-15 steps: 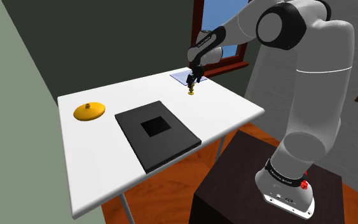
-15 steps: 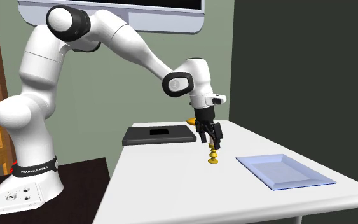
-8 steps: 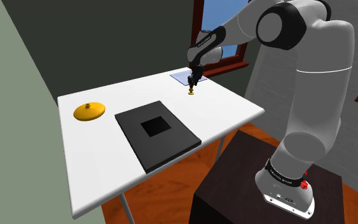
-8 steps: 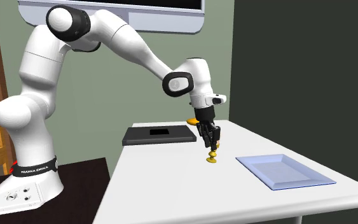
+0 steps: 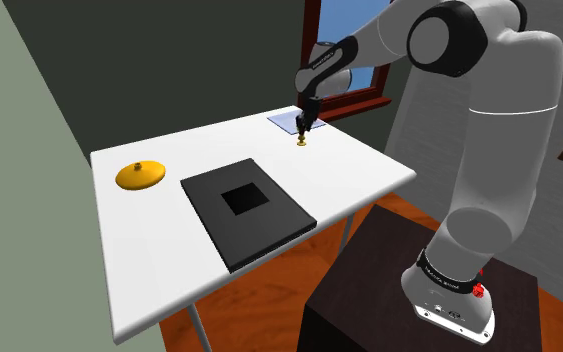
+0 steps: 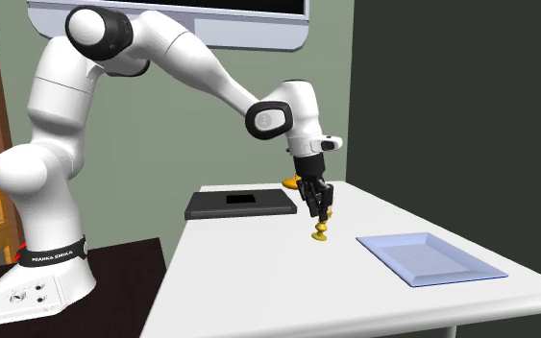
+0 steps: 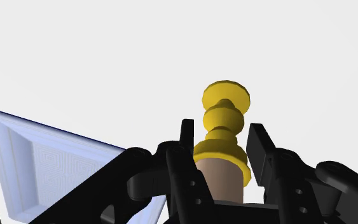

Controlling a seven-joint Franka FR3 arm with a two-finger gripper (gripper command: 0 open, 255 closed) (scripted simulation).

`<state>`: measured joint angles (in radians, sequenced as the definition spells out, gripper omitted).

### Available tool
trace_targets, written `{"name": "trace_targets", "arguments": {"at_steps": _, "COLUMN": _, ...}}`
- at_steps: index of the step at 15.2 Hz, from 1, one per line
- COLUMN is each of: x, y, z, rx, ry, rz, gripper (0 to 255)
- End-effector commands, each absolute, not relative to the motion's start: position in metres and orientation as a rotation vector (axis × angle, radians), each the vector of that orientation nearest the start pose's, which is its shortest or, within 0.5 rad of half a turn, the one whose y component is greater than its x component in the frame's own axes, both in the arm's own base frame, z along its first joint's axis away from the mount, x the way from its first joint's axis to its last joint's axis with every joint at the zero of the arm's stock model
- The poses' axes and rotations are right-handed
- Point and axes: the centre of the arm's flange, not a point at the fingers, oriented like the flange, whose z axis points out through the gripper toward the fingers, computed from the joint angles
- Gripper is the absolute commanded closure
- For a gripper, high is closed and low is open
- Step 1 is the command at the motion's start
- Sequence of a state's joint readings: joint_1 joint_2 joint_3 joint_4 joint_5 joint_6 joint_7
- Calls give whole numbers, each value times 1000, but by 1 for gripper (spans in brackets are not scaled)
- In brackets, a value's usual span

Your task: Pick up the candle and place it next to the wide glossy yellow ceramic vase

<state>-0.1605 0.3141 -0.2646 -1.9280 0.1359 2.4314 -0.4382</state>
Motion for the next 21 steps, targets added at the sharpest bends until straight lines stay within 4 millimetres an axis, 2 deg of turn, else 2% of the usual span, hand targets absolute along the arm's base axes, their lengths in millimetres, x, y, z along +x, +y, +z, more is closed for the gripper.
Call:
{"name": "trace_targets", "arguments": {"at_steps": 1, "x": 582, "y": -252, "z": 361, "rx": -3192, "ry": 97, "rz": -307, "gripper": 255}}
{"name": "trace_targets", "arguments": {"at_steps": 21, "x": 582, "y": -252, "z": 467, "rx": -3192, "ry": 97, "rz": -307, "gripper": 255}}
